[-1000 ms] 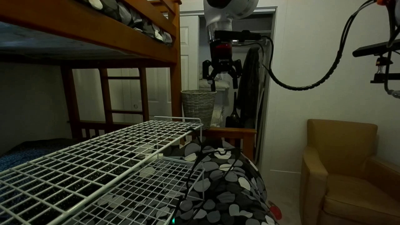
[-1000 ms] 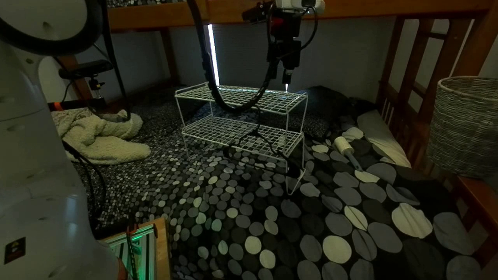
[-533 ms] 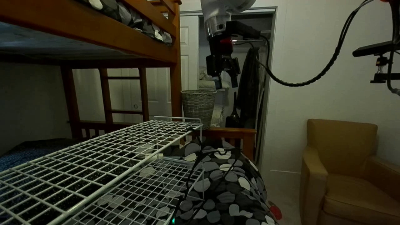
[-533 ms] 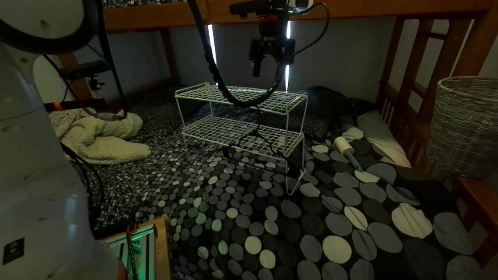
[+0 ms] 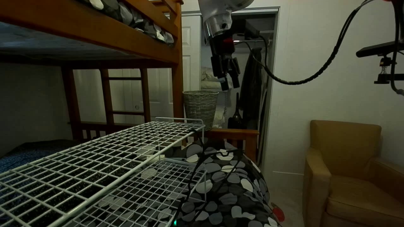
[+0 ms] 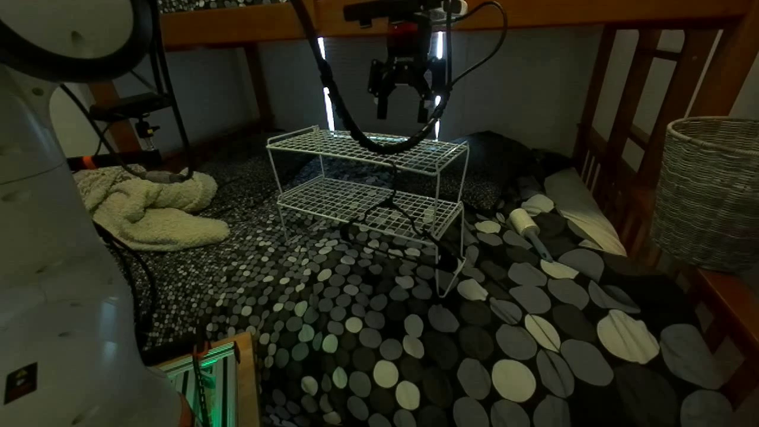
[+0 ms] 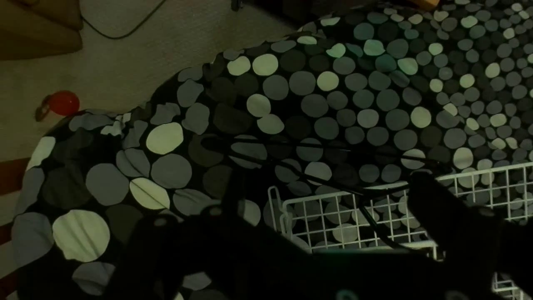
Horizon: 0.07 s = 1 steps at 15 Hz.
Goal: Remove the black coat hanger from the bottom rack and hang it on the top rack
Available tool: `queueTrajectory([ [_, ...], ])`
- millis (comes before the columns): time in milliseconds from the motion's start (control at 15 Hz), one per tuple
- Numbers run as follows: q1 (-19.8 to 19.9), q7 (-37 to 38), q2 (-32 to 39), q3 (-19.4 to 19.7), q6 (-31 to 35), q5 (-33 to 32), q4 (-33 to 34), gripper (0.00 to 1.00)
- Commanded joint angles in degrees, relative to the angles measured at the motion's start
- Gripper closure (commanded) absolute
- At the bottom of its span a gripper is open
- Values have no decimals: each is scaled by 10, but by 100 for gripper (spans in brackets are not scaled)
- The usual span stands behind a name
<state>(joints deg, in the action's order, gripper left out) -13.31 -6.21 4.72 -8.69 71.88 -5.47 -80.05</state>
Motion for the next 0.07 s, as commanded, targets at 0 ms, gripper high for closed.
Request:
queueTrajectory([
  [0, 7, 0, 2, -8, -3, -1, 4, 0],
])
